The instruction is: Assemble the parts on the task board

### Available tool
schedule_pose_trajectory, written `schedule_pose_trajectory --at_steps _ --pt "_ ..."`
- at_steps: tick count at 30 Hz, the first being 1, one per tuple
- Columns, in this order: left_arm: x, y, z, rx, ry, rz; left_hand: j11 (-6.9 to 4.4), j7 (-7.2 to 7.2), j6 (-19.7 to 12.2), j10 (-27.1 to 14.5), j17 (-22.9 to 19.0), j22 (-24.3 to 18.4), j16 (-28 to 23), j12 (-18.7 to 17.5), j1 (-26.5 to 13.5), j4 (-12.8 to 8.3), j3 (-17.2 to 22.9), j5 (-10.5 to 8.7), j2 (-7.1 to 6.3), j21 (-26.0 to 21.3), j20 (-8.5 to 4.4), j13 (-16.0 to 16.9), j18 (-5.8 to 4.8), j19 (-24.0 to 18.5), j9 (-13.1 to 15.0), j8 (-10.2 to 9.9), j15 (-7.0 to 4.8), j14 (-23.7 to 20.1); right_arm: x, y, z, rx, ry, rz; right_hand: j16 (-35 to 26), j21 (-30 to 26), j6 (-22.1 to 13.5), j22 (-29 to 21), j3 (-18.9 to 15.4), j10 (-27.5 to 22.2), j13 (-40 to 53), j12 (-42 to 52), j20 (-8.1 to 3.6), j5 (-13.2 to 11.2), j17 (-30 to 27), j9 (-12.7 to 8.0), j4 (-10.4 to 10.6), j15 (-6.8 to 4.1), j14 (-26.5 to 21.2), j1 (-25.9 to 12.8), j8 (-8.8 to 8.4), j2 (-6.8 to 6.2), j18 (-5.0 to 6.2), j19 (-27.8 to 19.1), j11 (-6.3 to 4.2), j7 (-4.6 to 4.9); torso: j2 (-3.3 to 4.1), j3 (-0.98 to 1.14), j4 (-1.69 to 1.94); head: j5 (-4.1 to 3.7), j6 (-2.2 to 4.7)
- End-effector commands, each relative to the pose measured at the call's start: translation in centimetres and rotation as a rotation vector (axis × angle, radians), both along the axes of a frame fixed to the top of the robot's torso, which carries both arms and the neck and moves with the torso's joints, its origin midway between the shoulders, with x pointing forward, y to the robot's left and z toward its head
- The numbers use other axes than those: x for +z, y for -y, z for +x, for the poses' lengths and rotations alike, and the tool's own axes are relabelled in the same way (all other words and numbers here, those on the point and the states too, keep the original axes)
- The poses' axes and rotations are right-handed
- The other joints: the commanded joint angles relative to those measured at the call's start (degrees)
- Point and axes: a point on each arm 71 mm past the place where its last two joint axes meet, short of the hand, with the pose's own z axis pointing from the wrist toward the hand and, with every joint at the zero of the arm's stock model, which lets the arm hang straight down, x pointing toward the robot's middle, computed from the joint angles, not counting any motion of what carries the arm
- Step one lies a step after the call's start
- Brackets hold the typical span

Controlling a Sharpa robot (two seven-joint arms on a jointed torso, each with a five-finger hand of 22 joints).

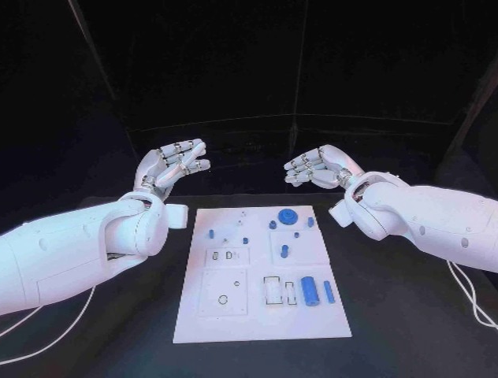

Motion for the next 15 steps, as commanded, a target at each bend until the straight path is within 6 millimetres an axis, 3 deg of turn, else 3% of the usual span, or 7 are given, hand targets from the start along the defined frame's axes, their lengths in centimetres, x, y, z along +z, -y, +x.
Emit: schedule_pose_trajectory --at_steps 1,3,7,8,15 --pt "0.5 0.3 -0.6 -0.049 0.041 -0.005 -1.98 1.56 9.26 10.11 0.97 0.07 1.7 1.39 4.16 -3.73 -0.71 0.23 0.51 2.53 -1.96 0.21 1.36 9.95 0.15 1.24 -2.49 9.13 0.4 -0.5 0.2 0.013 0.079 -0.222 2.92 9.29 6.29 4.85 0.52 8.63 0.09 -0.7 -3.9 2.06 1.93 -0.12 -3.79 -3.85 12.69 0.17 0.21 -0.03 1.05 6.84 -2.54 -1.64 1.19 -0.01 0.2 -0.07 0.37" --pt "0.7 0.2 -1.0 -0.057 0.039 -0.007 -2.35 1.32 10.45 11.48 1.37 -0.14 1.8 1.36 4.25 -4.21 -0.97 0.2 0.84 2.61 -2.38 0.23 1.34 11.21 0.04 1.25 -2.92 10.5 0.7 -0.9 0.2 0.021 0.103 -0.283 5.59 14.01 7.02 7.6 0.66 10.4 0.13 -1.18 -5.21 2.68 3.65 -0.19 -3.78 -5.27 17.6 0.22 -0.25 -0.45 1.01 9.04 -3.1 -2.37 1.99 -0.01 0.31 -0.15 0.82" --pt "0.9 0.0 -1.9 -0.073 0.033 -0.015 -2.46 1.22 11.06 12.19 1.59 -0.33 1.7 1.22 4.3 -4.52 -1.13 0.22 1.07 2.53 -2.58 0.23 1.33 11.78 -0.06 1.17 -3.08 11.05 1.0 -1.9 0.3 0.043 0.133 -0.397 9.2 20.35 7.51 11.61 0.72 11.66 0.13 -3.03 -6.3 3.94 6.82 -0.25 -3.93 -6.15 21.57 -0.78 -1.61 -0.98 0.89 9.4 -3.78 -2.71 3.35 -0.06 0.43 -0.24 1.47" --pt "1.0 0.0 -2.1 -0.076 0.032 -0.017 -2.47 1.21 11.13 12.28 1.61 -0.36 1.66 1.19 4.32 -4.58 -1.15 0.21 1.1 2.5 -2.6 0.22 1.32 11.84 -0.07 1.14 -3.1 11.09 1.1 -2.2 0.3 0.047 0.139 -0.422 9.59 20.9 7.52 11.97 0.72 11.73 0.13 -3.25 -6.35 3.94 7.2 -0.26 -3.84 -6.18 21.88 -0.99 -1.78 -0.95 0.92 9.31 -3.82 -2.63 3.47 -0.07 0.44 -0.24 1.47" --pt "1.6 0.2 -3.7 -0.114 0.025 -0.039 -2.43 1.24 11.24 12.33 1.65 -0.59 1.27 0.85 4.32 -4.84 -1.33 0.21 1.14 2.22 -2.6 0.15 1.27 11.86 -0.2 0.91 -3.03 10.91 1.2 -4.0 0.3 0.078 0.188 -0.624 15.82 26.03 6.52 15.13 0.24 9.45 0.08 -4.51 -6.27 3.01 12.14 -0.31 -3.69 -6.1 23.74 -3.18 -3.59 -1.75 1.03 9.75 -3.61 -2.28 6.36 -0.22 0.83 -0.86 3.08"
